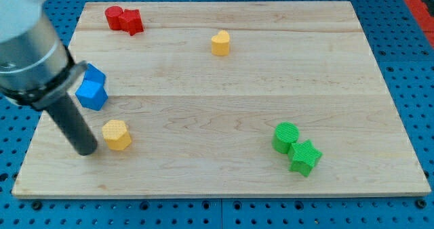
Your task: Move the yellow hexagon towards the bottom center of the board
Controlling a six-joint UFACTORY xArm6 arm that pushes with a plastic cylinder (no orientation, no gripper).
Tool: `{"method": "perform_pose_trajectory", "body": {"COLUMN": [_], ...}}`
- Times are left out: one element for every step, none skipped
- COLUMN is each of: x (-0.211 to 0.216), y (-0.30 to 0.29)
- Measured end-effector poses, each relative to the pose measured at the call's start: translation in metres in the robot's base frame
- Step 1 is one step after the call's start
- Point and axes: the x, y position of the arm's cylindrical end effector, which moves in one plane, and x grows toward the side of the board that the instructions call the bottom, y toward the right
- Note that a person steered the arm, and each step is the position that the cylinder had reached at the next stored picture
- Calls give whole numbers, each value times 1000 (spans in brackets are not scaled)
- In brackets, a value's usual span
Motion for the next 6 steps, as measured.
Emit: {"method": "perform_pose_trajectory", "body": {"x": [-31, -63, -76, -92, -98, -51], "y": [49, 51, 51, 52, 93, 136]}}
